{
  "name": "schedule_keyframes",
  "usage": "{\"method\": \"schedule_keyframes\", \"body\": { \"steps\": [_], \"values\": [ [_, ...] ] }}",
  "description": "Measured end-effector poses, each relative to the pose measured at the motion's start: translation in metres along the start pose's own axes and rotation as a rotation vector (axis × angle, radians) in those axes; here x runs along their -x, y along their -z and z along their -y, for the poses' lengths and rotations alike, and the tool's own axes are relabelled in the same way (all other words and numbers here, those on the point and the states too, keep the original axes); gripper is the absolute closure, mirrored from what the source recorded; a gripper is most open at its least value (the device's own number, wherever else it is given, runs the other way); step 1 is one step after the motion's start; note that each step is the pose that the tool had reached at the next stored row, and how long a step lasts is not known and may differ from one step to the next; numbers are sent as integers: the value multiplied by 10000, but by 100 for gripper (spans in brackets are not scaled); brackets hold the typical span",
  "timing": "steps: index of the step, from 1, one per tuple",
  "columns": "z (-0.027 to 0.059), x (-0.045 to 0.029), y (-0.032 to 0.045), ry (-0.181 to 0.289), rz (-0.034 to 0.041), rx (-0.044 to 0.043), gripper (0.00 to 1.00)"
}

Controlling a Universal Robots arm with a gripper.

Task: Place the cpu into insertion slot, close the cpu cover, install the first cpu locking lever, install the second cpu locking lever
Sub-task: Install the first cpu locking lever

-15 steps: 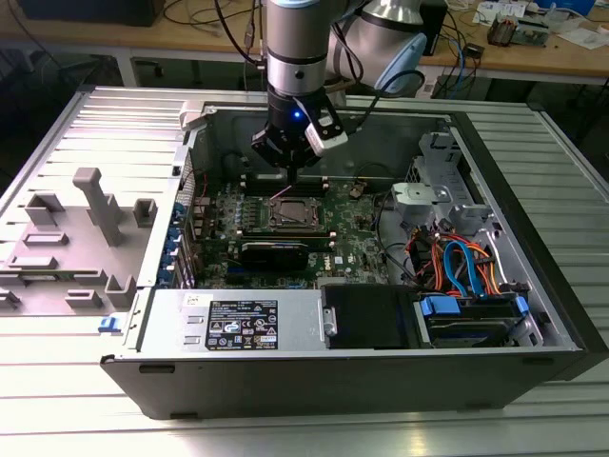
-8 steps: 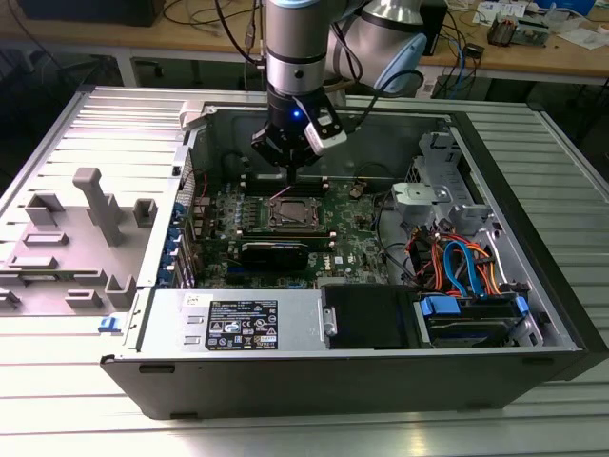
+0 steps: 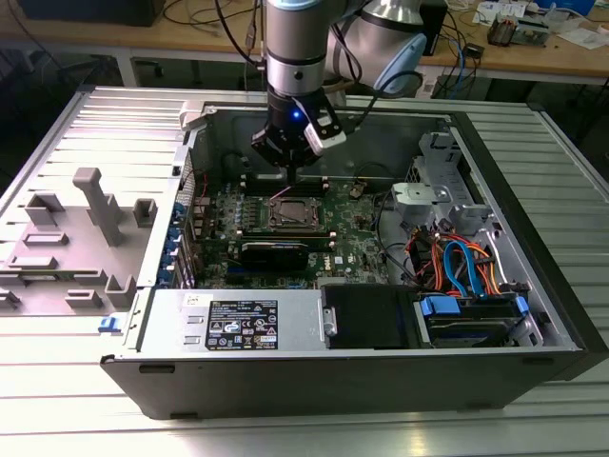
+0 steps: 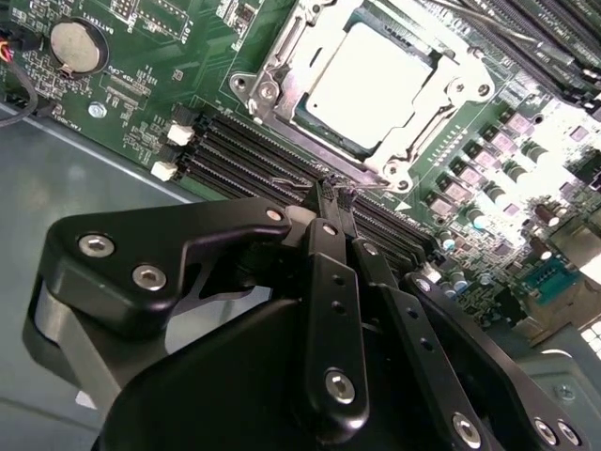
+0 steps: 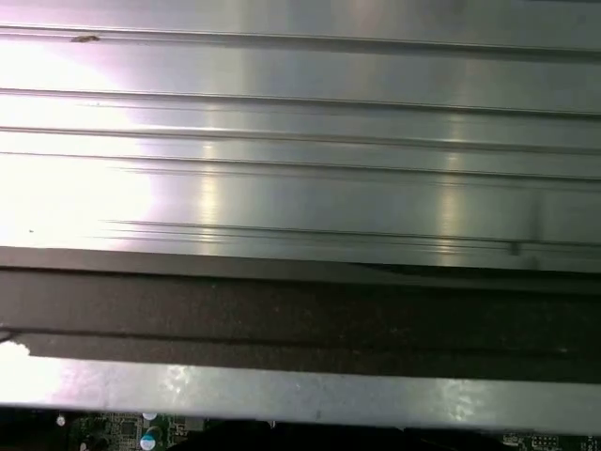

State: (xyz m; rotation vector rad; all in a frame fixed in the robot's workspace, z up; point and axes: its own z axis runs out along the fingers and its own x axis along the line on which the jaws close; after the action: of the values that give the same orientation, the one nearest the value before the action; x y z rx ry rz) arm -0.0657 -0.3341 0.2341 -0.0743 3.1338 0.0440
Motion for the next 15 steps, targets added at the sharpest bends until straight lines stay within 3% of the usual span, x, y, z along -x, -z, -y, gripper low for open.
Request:
{"method": "schedule_keyframes", "body": {
  "steps": [5, 15],
  "values": [
    [-13, 58, -51, -1, -1, -1, 89],
    [-5, 66, -58, -2, -4, -72, 89]
  ]
}}
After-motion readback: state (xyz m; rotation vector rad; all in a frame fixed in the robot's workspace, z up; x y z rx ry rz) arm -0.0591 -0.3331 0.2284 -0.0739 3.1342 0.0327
